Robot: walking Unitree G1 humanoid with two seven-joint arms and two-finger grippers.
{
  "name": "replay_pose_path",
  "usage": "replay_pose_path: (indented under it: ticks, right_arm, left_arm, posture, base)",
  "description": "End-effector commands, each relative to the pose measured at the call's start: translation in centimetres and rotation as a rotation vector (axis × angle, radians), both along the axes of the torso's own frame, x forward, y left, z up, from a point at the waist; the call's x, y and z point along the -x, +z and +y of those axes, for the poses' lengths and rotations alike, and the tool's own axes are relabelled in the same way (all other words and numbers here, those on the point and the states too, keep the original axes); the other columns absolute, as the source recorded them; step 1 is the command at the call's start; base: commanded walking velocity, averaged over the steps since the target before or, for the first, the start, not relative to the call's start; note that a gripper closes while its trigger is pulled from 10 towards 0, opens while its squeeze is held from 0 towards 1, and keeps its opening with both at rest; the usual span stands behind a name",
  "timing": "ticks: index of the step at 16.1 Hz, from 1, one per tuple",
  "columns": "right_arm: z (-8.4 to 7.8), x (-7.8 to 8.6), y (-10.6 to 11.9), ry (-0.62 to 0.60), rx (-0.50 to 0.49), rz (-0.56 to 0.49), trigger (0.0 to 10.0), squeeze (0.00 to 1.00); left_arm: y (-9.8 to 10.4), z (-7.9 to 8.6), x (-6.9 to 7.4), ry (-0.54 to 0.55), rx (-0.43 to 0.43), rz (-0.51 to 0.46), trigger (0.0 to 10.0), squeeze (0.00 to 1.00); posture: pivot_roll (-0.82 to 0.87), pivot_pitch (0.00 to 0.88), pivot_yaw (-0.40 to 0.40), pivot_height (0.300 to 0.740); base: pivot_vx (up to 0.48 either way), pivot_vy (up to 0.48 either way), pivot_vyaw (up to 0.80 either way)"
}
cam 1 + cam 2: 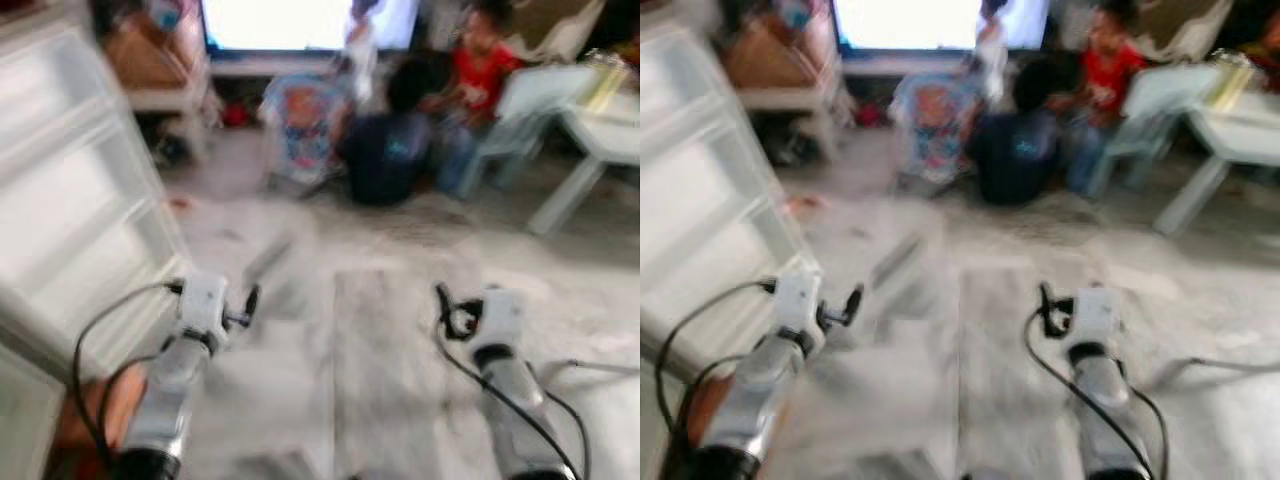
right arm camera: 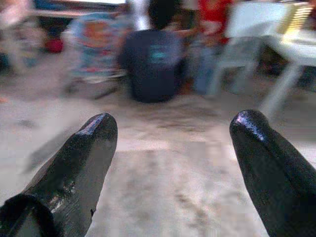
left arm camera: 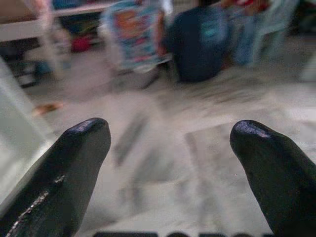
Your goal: Restocking fridge
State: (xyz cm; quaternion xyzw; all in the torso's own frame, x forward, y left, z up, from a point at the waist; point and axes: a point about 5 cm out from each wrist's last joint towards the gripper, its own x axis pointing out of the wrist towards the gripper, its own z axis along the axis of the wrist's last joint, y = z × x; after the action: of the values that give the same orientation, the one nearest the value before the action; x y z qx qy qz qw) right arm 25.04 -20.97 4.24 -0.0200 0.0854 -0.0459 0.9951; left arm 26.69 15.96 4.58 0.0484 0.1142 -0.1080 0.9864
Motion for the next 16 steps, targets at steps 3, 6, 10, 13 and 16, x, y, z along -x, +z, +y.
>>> replay_pose_path:
  ticks: [3,6,10,13,16]
  right_arm:
    - [0.6,0.1,-0.1,-0.018,-0.027,-0.013,10.0,0.00]
    - [0.4,-0.1,-0.1,-0.025,-0.024,-0.018,10.0,0.00]
    - [0.8,-1.4,1.2,-0.006,-0.015,-0.068,10.0,0.00]
    - [0.5,-1.6,1.5,-0.017,-0.012,-0.081,10.0,0.00]
    - [0.8,-1.1,1.2,-0.026,-0.032,-0.080,10.0,0.00]
  left_arm:
    - [-0.9,1.0,0.8,0.041,-0.011,0.037,10.0,0.00]
    - [-1.0,0.7,0.7,0.038,-0.014,0.033,10.0,0.00]
    - [0.0,0.2,-0.6,0.038,-0.011,-0.008,10.0,0.00]
    - [0.3,0.4,-0.8,0.052,-0.018,-0.021,10.0,0.00]
    - [0.6,0.4,-1.1,0.072,0.028,-0.034,10.0,0.00]
  posture:
    - [0.04,0.000,-0.043,0.740]
    - [0.03,0.000,-0.042,0.740]
    - [0.02,0.007,-0.039,0.740]
    - [0.02,0.022,-0.037,0.740]
    - [0.02,0.033,-0.031,0.740]
  base:
    - [0.191,-0.396,-0.80]
    - [0.000,-0.442,-0.80]
    - [0.000,-0.448,-0.80]
    - [0.000,-0.447,-0.80]
    - [0.081,-0.297,-0.80]
